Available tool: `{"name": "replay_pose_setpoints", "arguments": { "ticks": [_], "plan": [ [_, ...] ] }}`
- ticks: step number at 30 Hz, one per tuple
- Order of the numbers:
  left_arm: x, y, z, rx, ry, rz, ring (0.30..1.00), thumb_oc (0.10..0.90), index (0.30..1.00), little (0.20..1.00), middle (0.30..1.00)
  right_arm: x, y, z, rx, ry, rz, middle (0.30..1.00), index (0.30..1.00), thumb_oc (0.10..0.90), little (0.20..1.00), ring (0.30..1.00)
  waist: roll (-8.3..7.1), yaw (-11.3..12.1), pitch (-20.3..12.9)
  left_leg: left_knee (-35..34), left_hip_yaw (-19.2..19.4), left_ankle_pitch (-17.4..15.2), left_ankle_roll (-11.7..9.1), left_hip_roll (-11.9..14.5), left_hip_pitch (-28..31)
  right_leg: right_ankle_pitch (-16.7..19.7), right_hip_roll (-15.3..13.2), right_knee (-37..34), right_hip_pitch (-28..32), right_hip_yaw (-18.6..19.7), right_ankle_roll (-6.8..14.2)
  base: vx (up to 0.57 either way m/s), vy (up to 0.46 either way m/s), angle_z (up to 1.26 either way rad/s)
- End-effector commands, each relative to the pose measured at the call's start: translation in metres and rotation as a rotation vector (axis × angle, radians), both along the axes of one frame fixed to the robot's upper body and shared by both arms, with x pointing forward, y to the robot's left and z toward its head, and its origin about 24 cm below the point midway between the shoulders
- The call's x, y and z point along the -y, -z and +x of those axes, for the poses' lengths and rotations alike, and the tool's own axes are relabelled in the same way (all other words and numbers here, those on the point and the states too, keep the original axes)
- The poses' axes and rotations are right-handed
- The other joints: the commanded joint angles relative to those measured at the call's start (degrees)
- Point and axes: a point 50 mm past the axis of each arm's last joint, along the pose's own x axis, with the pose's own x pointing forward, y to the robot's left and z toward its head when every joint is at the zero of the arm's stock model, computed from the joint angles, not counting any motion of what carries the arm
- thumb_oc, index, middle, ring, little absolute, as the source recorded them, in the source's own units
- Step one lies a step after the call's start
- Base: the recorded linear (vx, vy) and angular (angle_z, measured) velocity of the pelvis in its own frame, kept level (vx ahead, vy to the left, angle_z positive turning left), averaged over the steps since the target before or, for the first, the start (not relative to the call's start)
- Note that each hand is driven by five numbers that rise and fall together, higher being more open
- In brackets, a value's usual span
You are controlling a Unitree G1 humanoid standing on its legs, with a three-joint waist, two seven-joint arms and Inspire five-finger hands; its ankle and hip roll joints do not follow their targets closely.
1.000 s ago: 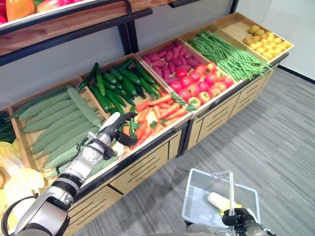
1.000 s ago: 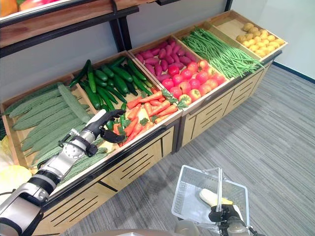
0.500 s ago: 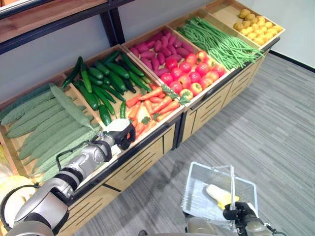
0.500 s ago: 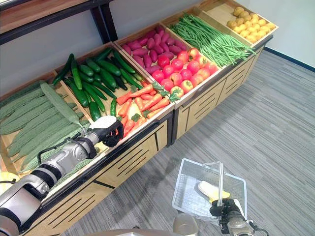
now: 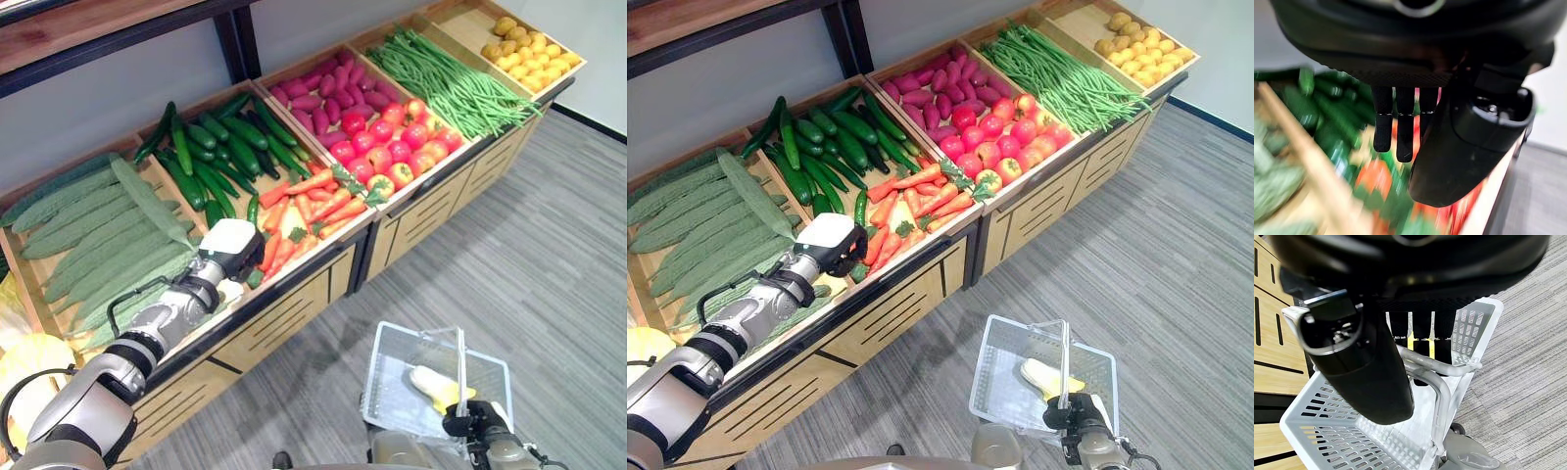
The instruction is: Get the vegetables into the basket
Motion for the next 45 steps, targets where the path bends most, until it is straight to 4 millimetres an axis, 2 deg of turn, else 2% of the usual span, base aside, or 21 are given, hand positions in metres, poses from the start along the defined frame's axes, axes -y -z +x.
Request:
{"name": "replay_pose_setpoints", "arguments": {
  "ticks": [1, 4, 5, 10, 11, 14, 20, 35, 36, 37, 38, 45],
  "plan": [
    [-0.01, -0.075, 0.017, 0.302, 0.004, -0.004, 1.0, 0.9, 1.0, 1.0, 1.0, 0.007, -0.006, 0.005, 0.059, -0.022, -0.068, 0.3, 0.3, 0.4, 0.3, 0.3, -2.67, -0.57, -4.65, 0.08, -1.95, -0.79, -1.7, 1.42, 0.41, -3.08, -5.83, 0.25, 2.21, -1.29, 7.27, 0.0, 0.0, 0.0],
    [-0.01, -0.077, 0.016, 0.301, 0.016, 0.012, 1.0, 0.9, 1.0, 1.0, 1.0, 0.007, -0.006, 0.002, 0.049, -0.02, -0.069, 0.3, 0.3, 0.4, 0.3, 0.3, -2.71, -0.52, -4.84, 0.08, -2.04, -0.8, -1.68, 1.38, 0.48, -3.11, -5.92, 0.25, 2.34, -1.45, 7.26, 0.0, 0.004, 0.04],
    [-0.013, -0.077, 0.016, 0.26, 0.042, 0.091, 1.0, 0.9, 1.0, 1.0, 1.0, 0.008, -0.005, -0.001, 0.036, -0.022, -0.067, 0.3, 0.3, 0.4, 0.3, 0.3, -2.58, -0.41, -5.17, 0.08, -2.0, -0.8, -1.69, 1.32, 0.54, -3.16, -5.97, 0.25, 2.58, -1.68, 7.26, 0.0, 0.0, 0.0],
    [-0.017, -0.072, 0.015, 0.215, 0.053, 0.157, 1.0, 0.9, 1.0, 1.0, 1.0, 0.008, -0.004, -0.004, 0.031, -0.021, -0.064, 0.3, 0.3, 0.4, 0.3, 0.3, -2.51, -0.36, -5.47, 0.08, -1.97, -0.89, -1.67, 1.21, 0.63, -3.21, -6.03, 0.25, 2.67, -1.66, 7.24, 0.0, 0.0, 0.0],
    [-0.021, -0.07, 0.015, 0.188, 0.06, 0.25, 1.0, 0.9, 1.0, 1.0, 1.0, 0.01, -0.005, -0.004, 0.033, -0.021, -0.07, 0.3, 0.3, 0.4, 0.3, 0.3, -2.25, -0.27, -5.48, 0.08, -2.07, -0.88, -1.64, 1.21, 0.63, -3.19, -6.0, 0.25, 2.65, -1.71, 7.21, 0.0, 0.0, 0.0],
    [-0.022, -0.065, 0.016, 0.151, 0.071, 0.33, 1.0, 0.9, 1.0, 1.0, 1.0, 0.013, -0.006, -0.004, 0.035, -0.016, -0.079, 0.3, 0.3, 0.4, 0.3, 0.3, -2.07, -0.22, -5.36, 0.08, -2.23, -0.8, -1.59, 1.19, 0.58, -3.19, -6.07, 0.25, 2.69, -1.85, 7.18, 0.0, 0.0, 0.0],
    [-0.026, -0.063, 0.018, 0.125, 0.069, 0.435, 1.0, 0.9, 1.0, 1.0, 1.0, 0.017, -0.009, -0.002, 0.047, -0.013, -0.094, 0.3, 0.3, 0.4, 0.3, 0.3, -1.85, -0.08, -4.79, 0.08, -2.74, -0.51, -1.53, 1.08, -0.16, -3.04, -6.24, 0.25, 2.25, -2.13, 7.24, -0.01, 0.001, 0.0],
    [-0.036, -0.052, 0.026, 0.104, -0.061, 0.398, 1.0, 0.9, 1.0, 1.0, 1.0, 0.018, -0.01, 0.0, 0.051, 0.004, -0.101, 0.3, 0.3, 0.4, 0.3, 0.3, -1.79, -0.09, -3.77, 0.08, -3.3, 0.1, -1.48, 1.13, -1.68, -2.96, -6.3, 0.25, 1.3, -2.56, 7.01, 0.0, 0.0, 0.01],
    [-0.036, -0.052, 0.026, 0.104, -0.061, 0.398, 0.945, 0.861, 0.945, 0.945, 0.945, 0.018, -0.01, 0.001, 0.051, 0.004, -0.101, 0.3, 0.3, 0.4, 0.3, 0.3, -1.78, -0.09, -3.77, 0.08, -3.31, 0.1, -1.48, 1.13, -1.69, -2.96, -6.3, 0.25, 1.29, -2.56, 7.01, 0.0, 0.0, 0.0],
    [-0.036, -0.052, 0.027, 0.104, -0.063, 0.393, 0.585, 0.604, 0.585, 0.585, 0.585, 0.018, -0.01, 0.0, 0.049, 0.004, -0.102, 0.3, 0.3, 0.4, 0.3, 0.3, -1.77, -0.11, -3.69, 0.08, -3.31, 0.15, -1.5, 1.16, -1.8, -2.94, -6.32, 0.25, 1.22, -2.56, 7.01, 0.0, 0.0, 0.0],
    [-0.035, -0.053, 0.027, 0.104, -0.065, 0.388, 0.3, 0.4, 0.3, 0.3, 0.3, 0.019, -0.01, 0.0, 0.047, 0.005, -0.102, 0.3, 0.3, 0.4, 0.3, 0.3, -1.77, -0.12, -3.61, 0.08, -3.33, 0.19, -1.49, 1.15, -1.86, -2.93, -6.31, 0.25, 1.16, -2.53, 6.99, 0.0, 0.0, 0.0],
    [-0.032, -0.051, 0.029, 0.096, -0.078, 0.313, 0.3, 0.4, 0.3, 0.3, 0.3, 0.018, -0.01, 0.001, 0.048, 0.005, -0.101, 0.3, 0.3, 0.4, 0.3, 0.3, -1.8, -0.17, -3.17, 0.08, -3.31, 0.47, -1.63, 1.25, -2.29, -2.97, -6.2, 0.25, 0.87, -2.63, 6.79, 0.0, 0.0, 0.0]
  ]
}}
